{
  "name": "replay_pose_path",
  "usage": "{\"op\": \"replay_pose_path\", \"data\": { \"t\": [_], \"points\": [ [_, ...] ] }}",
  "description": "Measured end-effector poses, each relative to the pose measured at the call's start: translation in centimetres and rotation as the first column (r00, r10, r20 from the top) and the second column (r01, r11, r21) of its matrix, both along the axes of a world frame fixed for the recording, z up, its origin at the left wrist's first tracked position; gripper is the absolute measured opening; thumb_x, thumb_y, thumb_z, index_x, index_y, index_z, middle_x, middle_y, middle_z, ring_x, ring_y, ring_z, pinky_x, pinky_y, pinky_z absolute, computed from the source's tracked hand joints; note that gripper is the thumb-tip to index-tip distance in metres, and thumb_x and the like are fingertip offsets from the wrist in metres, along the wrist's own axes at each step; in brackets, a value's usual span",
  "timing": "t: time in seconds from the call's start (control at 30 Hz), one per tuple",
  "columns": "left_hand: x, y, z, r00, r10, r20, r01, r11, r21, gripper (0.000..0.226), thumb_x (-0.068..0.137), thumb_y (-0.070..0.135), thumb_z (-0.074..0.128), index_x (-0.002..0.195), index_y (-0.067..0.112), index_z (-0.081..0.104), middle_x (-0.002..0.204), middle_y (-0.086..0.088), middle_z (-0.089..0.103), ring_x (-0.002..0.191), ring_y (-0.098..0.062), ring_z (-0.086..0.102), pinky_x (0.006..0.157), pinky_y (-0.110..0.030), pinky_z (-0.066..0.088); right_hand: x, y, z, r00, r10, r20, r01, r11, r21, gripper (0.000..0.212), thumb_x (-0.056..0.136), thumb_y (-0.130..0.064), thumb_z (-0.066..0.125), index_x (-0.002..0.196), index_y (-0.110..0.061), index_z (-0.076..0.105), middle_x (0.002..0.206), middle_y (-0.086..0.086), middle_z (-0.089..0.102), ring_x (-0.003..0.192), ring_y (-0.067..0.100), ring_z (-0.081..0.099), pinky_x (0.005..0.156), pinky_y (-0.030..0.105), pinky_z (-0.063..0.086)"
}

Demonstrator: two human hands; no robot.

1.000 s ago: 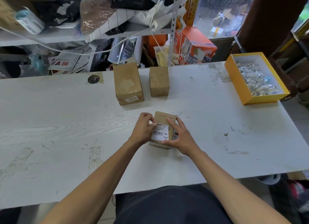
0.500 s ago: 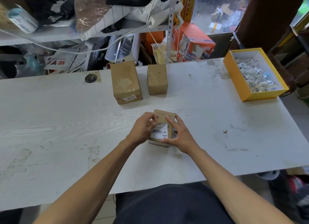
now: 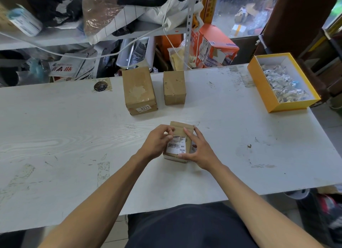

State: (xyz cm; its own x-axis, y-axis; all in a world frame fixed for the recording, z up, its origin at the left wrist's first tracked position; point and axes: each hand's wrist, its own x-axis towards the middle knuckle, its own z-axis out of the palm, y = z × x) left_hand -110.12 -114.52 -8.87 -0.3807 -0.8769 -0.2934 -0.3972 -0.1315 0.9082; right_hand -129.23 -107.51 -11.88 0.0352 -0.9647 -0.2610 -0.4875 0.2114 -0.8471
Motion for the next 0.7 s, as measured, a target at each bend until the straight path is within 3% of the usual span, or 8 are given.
{"op": "replay_pose_path", "data": {
  "t": [0.23,0.7],
  "points": [
    [-0.16,0.12,0.60,1.000,0.012,-0.011,-0.011,0.999,0.034,0.025,0.096,0.001,0.053,0.080,0.019,0.053,0.128,0.000,0.058,0.109,-0.022,0.062,0.075,-0.027,0.050,-0.20,-0.07,-0.40,1.000,0.015,-0.014,-0.015,1.000,-0.007,0.101,0.065,-0.047,0.086,0.146,-0.050,0.027,0.162,-0.014,0.003,0.144,0.019,0.030,0.113,0.045,0.037],
    [-0.19,0.07,0.72,1.000,0.030,0.000,-0.030,0.998,0.047,0.026,0.096,0.002,0.054,0.077,0.019,0.054,0.128,-0.001,0.059,0.109,-0.022,0.061,0.085,-0.037,0.054,-0.18,-0.14,-0.45,1.000,-0.003,0.002,0.003,1.000,-0.002,0.101,0.066,-0.039,0.088,0.148,-0.043,0.030,0.162,-0.011,0.003,0.144,0.017,0.030,0.114,0.043,0.035]
  ]
}}
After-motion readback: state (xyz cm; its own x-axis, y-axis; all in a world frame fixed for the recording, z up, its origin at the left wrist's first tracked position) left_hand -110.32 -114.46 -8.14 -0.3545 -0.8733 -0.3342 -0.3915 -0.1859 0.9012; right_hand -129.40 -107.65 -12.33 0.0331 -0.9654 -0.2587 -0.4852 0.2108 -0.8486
